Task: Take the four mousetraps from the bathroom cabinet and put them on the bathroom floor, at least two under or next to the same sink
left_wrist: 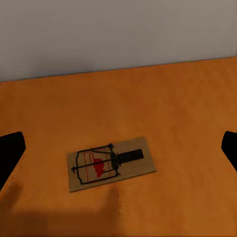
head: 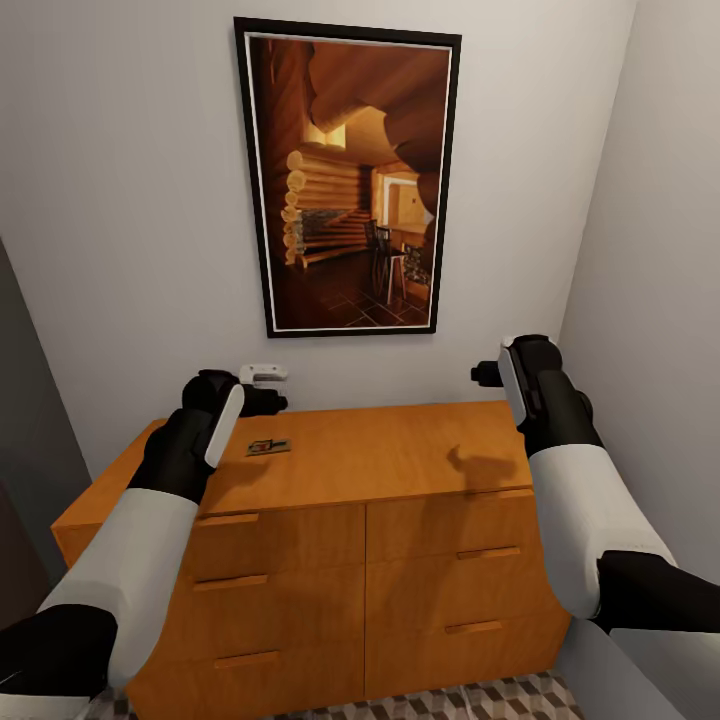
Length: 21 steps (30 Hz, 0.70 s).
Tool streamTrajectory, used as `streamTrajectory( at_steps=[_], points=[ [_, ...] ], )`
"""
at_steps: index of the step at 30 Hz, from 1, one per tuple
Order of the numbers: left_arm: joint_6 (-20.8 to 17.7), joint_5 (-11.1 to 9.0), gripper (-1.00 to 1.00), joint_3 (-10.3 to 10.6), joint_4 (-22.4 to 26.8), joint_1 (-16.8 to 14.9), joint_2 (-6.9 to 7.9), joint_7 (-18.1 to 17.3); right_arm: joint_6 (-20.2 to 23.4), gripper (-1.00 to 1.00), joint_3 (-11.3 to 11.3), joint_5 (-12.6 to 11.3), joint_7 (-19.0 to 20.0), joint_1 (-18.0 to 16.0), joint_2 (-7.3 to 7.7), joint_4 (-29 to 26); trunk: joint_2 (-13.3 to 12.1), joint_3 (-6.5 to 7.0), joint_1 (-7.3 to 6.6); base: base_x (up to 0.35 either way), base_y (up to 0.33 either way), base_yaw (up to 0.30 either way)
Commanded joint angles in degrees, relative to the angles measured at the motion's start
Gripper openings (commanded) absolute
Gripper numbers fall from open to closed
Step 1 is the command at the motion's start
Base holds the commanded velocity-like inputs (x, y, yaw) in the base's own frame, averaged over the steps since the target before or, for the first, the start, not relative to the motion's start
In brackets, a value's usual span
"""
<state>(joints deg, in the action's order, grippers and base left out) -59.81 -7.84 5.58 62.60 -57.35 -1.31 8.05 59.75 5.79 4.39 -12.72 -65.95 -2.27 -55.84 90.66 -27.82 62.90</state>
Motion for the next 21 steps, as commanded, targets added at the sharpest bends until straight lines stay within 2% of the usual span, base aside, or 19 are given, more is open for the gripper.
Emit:
streamTrajectory(
  at_steps=[1,5,10,18,21],
  points=[
    [-0.2,-0.4,1.0,0.0,0.1,0.0,0.49,0.6,0.3,1.0,0.1,-0.2,0.6,-0.1,-0.05,0.0,0.0,-0.07,0.0,0.0,0.0,0.0],
    [-0.2,0.3,1.0,-0.9,0.2,0.0,2.0,0.7,0.3,1.0,-0.2,-3.7,2.0,-0.1,0.21,0.3,0.0,-0.07,0.0,0.0,0.0,0.0],
    [-0.2,0.2,1.0,-3.0,0.2,0.0,2.78,0.7,0.3,1.0,-0.2,-6.7,2.6,-0.1,0.45,0.4,0.0,-0.07,0.0,0.0,0.0,0.0],
    [-0.2,0.0,1.0,-4.5,-0.3,0.0,2.73,0.6,0.3,1.0,0.8,-7.1,1.4,-0.1,0.2,0.5,0.0,-0.07,0.0,0.0,0.0,0.0],
    [-0.2,0.0,1.0,-4.7,-0.7,0.0,2.43,0.5,0.3,1.0,3.8,-6.3,-1.9,-0.1,-0.07,0.5,0.0,-0.07,0.0,0.0,0.0,0.0]
  ],
)
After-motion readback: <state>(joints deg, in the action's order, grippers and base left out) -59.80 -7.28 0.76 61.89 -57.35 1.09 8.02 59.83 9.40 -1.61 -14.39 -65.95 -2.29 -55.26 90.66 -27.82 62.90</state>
